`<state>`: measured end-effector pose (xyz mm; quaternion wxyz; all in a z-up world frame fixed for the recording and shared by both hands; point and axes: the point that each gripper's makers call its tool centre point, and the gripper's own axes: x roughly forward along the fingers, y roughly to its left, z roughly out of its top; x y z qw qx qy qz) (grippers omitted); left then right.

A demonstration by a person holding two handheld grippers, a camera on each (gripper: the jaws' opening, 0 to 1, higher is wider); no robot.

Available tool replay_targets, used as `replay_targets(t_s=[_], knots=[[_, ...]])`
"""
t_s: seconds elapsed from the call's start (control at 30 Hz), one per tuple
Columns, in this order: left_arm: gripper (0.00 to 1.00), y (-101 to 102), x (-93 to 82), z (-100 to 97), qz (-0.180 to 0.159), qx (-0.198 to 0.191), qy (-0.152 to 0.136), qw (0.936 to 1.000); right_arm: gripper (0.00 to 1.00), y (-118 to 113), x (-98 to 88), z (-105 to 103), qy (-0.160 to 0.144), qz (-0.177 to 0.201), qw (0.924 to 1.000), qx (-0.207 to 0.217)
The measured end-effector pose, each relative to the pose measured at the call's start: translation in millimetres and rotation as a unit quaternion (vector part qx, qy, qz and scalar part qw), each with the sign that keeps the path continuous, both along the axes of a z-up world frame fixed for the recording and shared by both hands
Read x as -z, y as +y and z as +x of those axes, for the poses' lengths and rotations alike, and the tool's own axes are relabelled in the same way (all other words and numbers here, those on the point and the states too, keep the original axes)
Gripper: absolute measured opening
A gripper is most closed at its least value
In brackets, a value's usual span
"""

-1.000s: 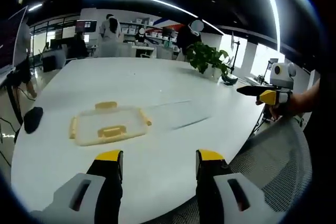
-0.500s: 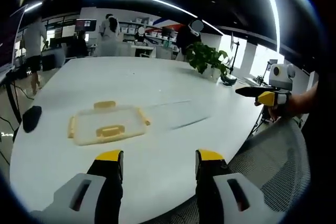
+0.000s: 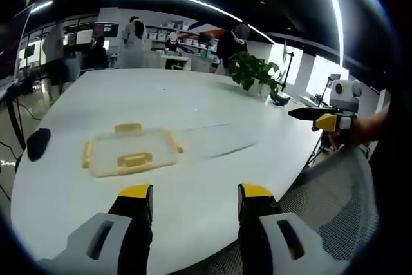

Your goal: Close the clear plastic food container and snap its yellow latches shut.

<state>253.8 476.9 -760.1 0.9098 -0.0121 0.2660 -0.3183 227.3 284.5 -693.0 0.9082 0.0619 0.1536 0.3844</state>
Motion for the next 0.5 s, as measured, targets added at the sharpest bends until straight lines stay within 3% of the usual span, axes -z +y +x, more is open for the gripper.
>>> replay_targets(t_s=[0.5], knots=[[0.52,-3.9,-0.2,-0.6,-0.002,0.011,0.003,0.9999,0.52,-0.7,1.7,3.0,0.004,-0.004,1.0000,0.002]])
